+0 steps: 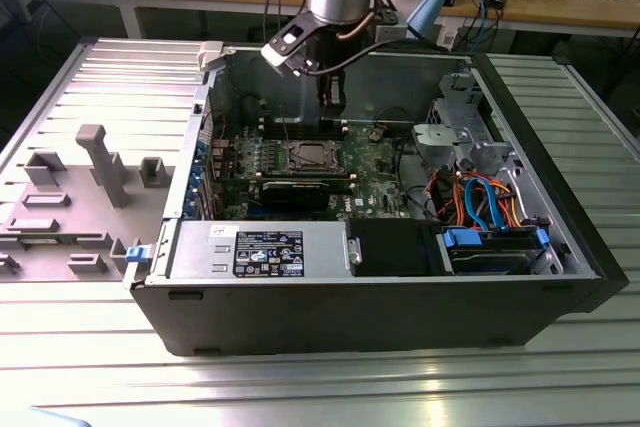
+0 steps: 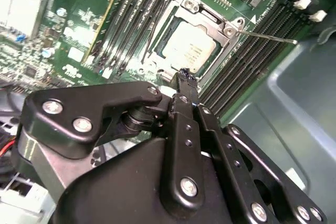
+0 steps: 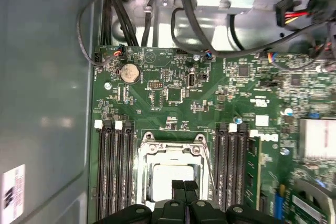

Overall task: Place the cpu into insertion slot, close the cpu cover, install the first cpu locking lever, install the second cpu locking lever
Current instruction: 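Install the first cpu locking lever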

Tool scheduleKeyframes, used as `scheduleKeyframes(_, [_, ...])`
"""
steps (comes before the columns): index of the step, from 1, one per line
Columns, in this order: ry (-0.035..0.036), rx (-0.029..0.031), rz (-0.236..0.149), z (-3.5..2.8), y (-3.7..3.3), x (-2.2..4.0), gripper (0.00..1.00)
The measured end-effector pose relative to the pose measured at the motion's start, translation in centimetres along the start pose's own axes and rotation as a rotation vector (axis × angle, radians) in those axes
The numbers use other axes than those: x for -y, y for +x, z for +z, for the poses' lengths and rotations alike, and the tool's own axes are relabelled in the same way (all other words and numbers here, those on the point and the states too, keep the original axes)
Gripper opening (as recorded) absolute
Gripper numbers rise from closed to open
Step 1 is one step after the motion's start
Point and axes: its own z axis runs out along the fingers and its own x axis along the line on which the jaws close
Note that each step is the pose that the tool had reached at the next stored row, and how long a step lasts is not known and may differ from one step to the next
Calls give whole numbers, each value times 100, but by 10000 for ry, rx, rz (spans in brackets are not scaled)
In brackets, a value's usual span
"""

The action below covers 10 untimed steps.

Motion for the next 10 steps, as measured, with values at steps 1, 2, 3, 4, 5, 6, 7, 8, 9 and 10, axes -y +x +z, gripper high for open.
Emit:
scheduleKeyframes(1, [1,23,0,-32,-1,0,11])
scheduleKeyframes(2, [3,43,0,-47,-1,0,11])
scheduleKeyframes(3, [1,52,0,-47,-1,0,11])
scheduleKeyframes(4, [2,55,-1,-47,-1,0,11])
scheduleKeyframes(5, [3,60,0,-48,-2,0,11])
scheduleKeyframes(6, [3,64,0,-48,-2,1,11])
scheduleKeyframes(7, [4,67,0,-48,-2,0,11])
scheduleKeyframes(8, [3,68,0,-48,-2,0,11])
scheduleKeyframes(9, [3,69,-3,-48,-2,0,11])
scheduleKeyframes(10, [4,70,-17,-48,-2,0,11])
